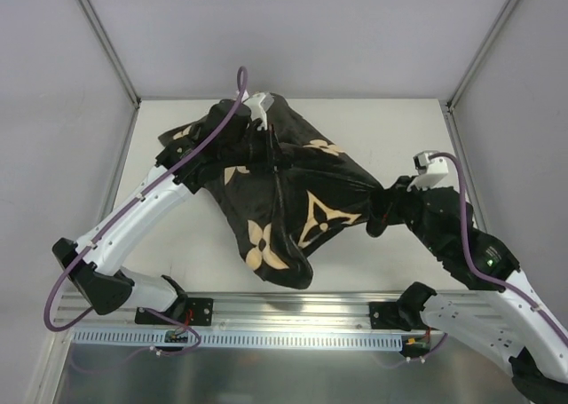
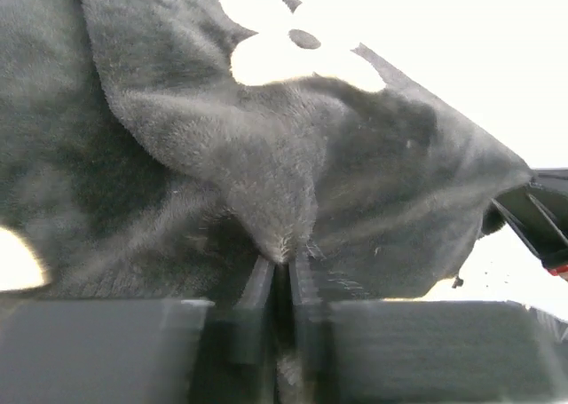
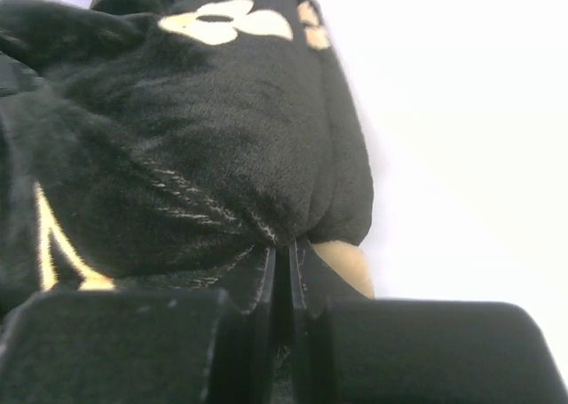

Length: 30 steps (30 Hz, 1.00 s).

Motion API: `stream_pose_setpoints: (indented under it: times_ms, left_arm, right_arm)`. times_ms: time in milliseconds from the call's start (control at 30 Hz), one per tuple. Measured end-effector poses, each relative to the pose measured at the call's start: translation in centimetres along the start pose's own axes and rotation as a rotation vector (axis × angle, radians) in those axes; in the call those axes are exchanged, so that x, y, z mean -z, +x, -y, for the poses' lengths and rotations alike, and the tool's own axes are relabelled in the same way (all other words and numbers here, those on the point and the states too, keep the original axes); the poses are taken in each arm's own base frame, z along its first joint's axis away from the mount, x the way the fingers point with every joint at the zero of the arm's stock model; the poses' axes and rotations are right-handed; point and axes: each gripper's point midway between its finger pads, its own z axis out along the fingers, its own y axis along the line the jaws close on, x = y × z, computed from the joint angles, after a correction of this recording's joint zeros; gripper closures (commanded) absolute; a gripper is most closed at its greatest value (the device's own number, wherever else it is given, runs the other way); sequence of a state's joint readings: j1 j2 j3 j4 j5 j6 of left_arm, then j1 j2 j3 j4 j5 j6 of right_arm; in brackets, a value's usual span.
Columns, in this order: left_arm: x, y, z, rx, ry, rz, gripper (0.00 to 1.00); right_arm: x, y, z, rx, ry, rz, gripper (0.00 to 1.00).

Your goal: Remove the pillowcase from the pillow

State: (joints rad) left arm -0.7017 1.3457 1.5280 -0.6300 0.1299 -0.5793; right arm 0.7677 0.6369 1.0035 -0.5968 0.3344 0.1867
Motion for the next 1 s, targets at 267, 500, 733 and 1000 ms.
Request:
stream_pose_setpoints:
  times_ms: [267,500,733,1000]
  left_arm:
    - [0.1,-1.6,-0.9,-0.064,-0.026,0.050,0.01]
    - [2.5,-0.6,-9.6,0.046,-0.228,0.111,0.01]
    - [1.6,1.3,-20.8,0.325,-0.470,0.055,0.01]
    - [-4.0,4.2,-21.7,0.411,-0.367,-0.094,0.01]
  right_arm:
    - [2.1,0.2,7.8,0.099,0.378,-0.001,0.99]
    - [1.6,1.3,10.4,0.156,0.529,-0.094,0.16]
    - [-1.0,3.8,9.5,0.157,0.486,-0.193,0.02]
    - [-1.5,8.9,4.4,0.174,0.192,-0.281,0.04]
